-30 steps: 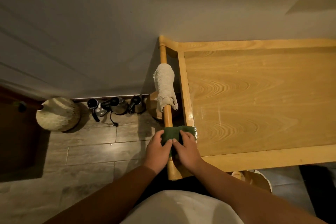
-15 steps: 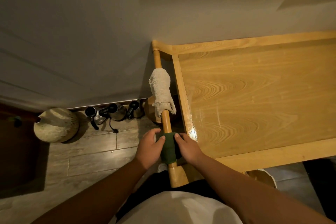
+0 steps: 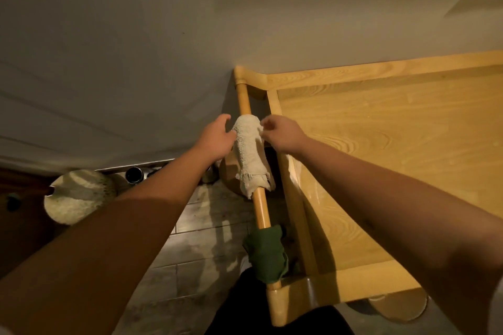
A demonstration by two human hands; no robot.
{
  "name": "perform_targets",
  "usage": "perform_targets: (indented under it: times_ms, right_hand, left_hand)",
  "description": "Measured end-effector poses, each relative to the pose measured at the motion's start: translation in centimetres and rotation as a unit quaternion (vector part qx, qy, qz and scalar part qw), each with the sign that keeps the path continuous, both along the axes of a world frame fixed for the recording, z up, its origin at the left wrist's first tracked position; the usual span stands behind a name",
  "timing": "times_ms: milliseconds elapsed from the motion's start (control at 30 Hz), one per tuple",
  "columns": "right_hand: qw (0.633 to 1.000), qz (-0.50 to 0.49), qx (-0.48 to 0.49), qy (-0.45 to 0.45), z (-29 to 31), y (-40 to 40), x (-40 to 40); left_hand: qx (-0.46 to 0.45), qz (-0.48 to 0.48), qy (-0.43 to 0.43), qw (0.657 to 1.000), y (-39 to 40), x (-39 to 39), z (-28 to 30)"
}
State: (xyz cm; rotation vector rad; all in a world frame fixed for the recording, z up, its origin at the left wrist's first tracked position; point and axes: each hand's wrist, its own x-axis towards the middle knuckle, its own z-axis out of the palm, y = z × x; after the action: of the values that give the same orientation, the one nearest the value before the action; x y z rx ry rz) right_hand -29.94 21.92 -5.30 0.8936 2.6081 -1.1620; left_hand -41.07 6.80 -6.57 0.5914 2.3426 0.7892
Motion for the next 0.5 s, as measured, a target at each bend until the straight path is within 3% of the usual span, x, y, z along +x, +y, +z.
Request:
perform_targets:
  times_ms: [67,233,367,500]
  right_hand:
    - [1.0,0.007,0.016,-0.007,-0.5,0.6,-2.4]
    - [0.992,0.105,0.035,-0.058,-1.6,0.8,-4.5]
    - [0.988,0.128,0.061,-0.059,-1.2,1.6,-3.4]
    - [0.989,0.14,0.03,-0.03,1.2,3.0,0.0]
  left_hand:
    - [-0.041,-0.033,0.017,0.998,0.9,-1.1,-1.3]
    - [-0.044,-0.094,-0.064,0.992,1.2,-1.6,-3.4]
    - [-0.01,-0.032,-0.008,0.999,-0.5,-1.6,-2.8]
    - [0.059,0.001,-0.021,0.998,-2.7,-0.6,0.3]
